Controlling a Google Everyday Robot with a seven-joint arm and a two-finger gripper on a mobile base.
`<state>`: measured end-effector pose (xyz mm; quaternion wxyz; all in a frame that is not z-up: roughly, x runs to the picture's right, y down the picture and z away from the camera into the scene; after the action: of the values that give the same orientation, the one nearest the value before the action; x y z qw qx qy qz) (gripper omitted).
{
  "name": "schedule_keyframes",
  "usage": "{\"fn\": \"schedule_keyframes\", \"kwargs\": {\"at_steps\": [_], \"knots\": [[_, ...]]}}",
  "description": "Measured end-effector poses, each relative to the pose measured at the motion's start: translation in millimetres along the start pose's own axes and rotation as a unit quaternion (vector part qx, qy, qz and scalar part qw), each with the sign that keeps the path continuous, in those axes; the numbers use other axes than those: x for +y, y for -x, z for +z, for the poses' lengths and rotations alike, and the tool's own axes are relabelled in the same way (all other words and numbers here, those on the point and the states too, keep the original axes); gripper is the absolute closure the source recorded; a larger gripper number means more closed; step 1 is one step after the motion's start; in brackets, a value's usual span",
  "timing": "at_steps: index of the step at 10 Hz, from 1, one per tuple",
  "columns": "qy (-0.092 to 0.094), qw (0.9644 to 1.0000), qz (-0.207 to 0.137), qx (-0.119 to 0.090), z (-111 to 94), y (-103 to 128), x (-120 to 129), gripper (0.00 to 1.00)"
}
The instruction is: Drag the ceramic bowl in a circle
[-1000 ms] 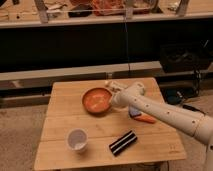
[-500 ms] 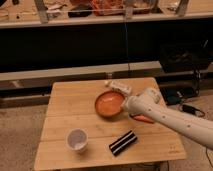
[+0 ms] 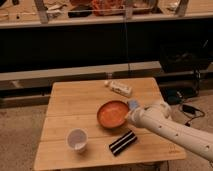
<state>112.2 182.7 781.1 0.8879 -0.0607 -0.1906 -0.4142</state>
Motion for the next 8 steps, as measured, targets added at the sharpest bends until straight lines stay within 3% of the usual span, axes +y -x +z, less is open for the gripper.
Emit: {"fn": "schedule_keyframes", "kwargs": {"at_steps": [2, 6, 8], "knots": [[-0.014, 0.9993, -0.025, -0.023, 10.9, 22.9, -28.2, 0.98], [-0.042, 0.9921, -0.098, -0.067, 44.4, 69.8, -108.5, 0.98], [-0.041, 0.9919, -0.104, -0.061, 60.2, 70.6, -135.2, 0.98]]}}
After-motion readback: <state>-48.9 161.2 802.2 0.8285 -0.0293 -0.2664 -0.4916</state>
